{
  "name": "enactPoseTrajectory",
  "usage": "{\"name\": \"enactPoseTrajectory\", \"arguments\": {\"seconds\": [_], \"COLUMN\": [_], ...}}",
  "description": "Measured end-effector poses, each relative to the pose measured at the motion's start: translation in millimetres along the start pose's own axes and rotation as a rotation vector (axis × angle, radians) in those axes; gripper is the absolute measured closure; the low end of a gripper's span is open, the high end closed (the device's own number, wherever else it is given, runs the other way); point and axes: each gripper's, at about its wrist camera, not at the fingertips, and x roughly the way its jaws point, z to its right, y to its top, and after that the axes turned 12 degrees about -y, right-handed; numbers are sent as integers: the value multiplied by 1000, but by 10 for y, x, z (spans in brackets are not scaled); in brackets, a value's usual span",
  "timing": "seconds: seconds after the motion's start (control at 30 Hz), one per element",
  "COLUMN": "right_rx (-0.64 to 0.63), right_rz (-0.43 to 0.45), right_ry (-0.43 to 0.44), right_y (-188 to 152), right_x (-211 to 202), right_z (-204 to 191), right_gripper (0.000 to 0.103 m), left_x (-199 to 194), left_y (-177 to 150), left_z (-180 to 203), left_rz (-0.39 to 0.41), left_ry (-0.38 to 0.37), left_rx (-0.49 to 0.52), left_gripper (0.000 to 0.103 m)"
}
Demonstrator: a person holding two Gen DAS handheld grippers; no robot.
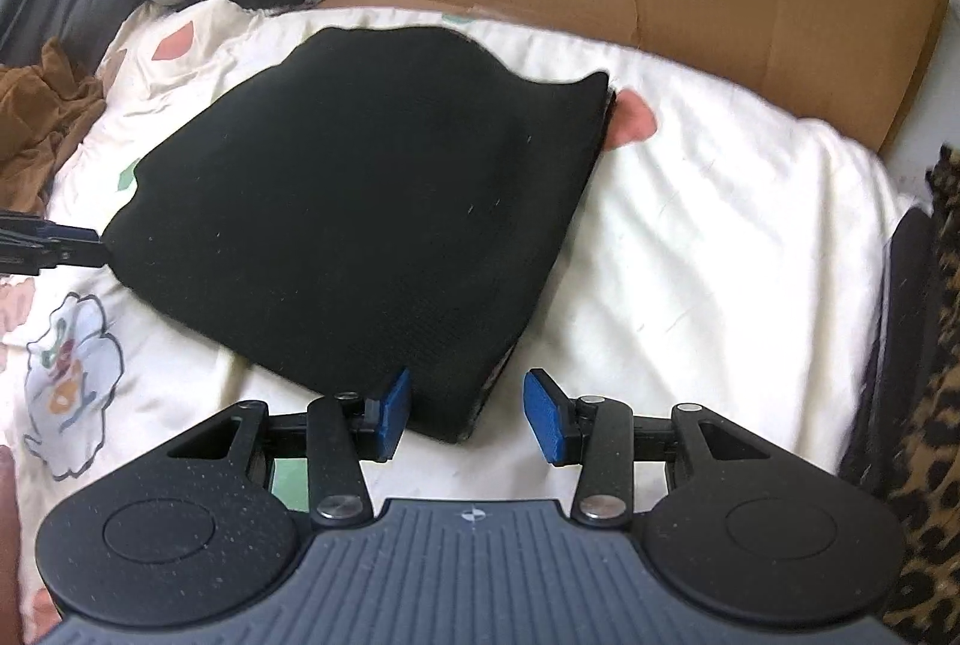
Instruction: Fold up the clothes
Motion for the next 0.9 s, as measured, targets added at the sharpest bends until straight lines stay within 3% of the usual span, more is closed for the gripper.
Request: {"name": "enactPoseTrajectory", "arguments": {"seconds": [0.13, 0.27, 0.53, 0.6, 0.63, 0.67, 0.77, 0.9], "right_rx": [4, 35, 3, -3, -9, -15, -28, -32], "right_rz": [-20, -41, -42, -42, -43, -44, -47, -49], "right_ry": [28, 53, 53, 51, 48, 45, 47, 44], "right_y": [-25, -41, -77, -73, -67, -60, -21, -12], "right_x": [77, 152, 153, 166, 173, 179, 186, 194], "right_z": [-37, 0, -18, -34, -41, -48, -56, -54], "right_gripper": [55, 55, 55, 55, 56, 60, 74, 77], "left_x": [65, 127, 78, 98, 109, 119, 97, -71], "left_y": [-36, -87, -175, -180, -178, -175, -150, -67], "left_z": [-29, -52, -17, -5, 8, 23, 72, 88], "left_rz": [-3, -11, -29, -35, -39, -42, -46, -30], "left_ry": [-26, -58, -56, -53, -55, -55, -47, -19], "left_rx": [10, 17, 115, 138, 149, 161, 197, 252], "left_gripper": [57, 65, 69, 76, 85, 92, 97, 98]}}
